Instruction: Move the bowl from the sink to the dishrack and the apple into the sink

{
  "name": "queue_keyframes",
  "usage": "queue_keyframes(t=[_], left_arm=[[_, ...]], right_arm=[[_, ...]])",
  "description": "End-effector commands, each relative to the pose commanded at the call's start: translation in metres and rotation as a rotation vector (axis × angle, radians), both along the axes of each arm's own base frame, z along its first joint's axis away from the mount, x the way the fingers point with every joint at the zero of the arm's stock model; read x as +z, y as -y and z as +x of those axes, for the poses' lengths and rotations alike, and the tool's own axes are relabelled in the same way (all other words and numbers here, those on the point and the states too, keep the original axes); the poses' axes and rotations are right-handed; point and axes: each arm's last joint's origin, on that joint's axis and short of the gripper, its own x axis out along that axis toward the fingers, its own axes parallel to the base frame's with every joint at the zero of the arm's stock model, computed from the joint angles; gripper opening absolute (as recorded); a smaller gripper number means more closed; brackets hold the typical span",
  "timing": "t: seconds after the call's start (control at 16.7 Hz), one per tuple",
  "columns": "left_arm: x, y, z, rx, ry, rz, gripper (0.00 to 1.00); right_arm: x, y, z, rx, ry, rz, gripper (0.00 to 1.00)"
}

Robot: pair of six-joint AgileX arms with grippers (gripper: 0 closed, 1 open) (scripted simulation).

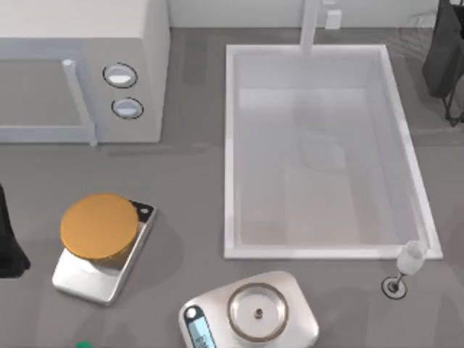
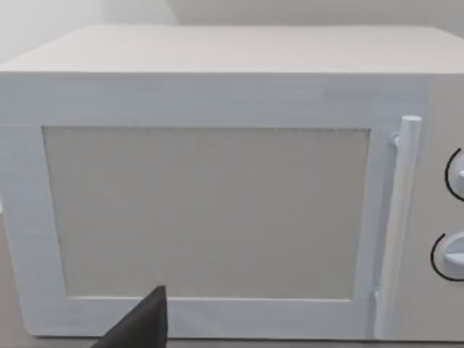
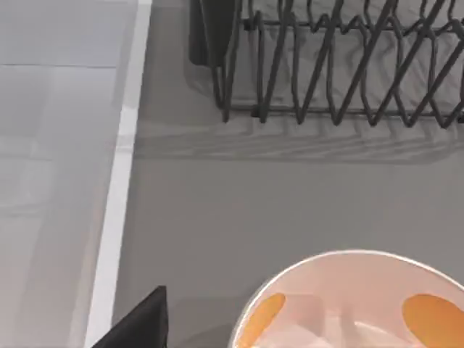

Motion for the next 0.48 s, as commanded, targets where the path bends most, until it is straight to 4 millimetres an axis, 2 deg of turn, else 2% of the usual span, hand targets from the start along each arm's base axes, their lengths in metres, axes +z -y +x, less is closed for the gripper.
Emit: queue_keyframes(t=[0.24,0.48], left_arm=[[0.000,0.000,0.000,0.000,0.000,0.000,1.00],[0.000,0.000,0.000,0.000,0.000,0.000,1.00]], right_arm=[[0.018,0.013,0.042,-0.024,-0.375,-0.005,1.00],[0.016,0.033,0.093,-0.028,-0.739,0.025,1.00]])
